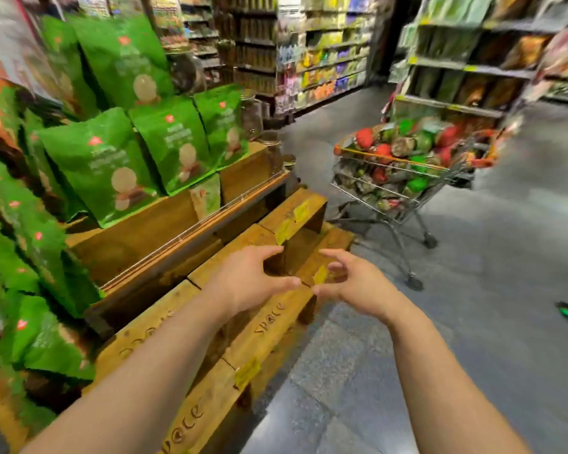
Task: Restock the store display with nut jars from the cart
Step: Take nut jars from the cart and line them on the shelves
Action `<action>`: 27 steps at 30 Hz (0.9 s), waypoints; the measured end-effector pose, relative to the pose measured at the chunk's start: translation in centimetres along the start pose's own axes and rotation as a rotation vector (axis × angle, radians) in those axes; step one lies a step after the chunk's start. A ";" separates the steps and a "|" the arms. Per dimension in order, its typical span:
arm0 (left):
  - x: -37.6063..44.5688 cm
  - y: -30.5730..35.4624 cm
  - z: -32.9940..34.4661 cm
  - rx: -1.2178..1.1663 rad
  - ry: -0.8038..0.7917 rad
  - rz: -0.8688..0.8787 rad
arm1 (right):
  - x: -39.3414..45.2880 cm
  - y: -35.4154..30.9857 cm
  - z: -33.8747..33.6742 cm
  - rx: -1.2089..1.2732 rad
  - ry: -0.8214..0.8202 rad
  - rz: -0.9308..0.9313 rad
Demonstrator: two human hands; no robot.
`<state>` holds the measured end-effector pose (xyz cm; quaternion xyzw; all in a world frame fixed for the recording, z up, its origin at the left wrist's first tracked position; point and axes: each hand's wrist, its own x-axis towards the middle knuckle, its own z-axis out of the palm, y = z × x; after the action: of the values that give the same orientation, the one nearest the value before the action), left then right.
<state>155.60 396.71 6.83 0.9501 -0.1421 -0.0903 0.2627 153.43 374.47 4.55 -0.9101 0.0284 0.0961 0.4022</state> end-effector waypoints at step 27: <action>40.7 28.8 11.2 -0.156 -0.066 0.277 | 16.9 23.3 -34.5 0.148 0.305 0.214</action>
<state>184.83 354.82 8.53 0.8946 -0.2730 -0.0949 0.3407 172.27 333.74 7.03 -0.8739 0.1922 -0.0029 0.4464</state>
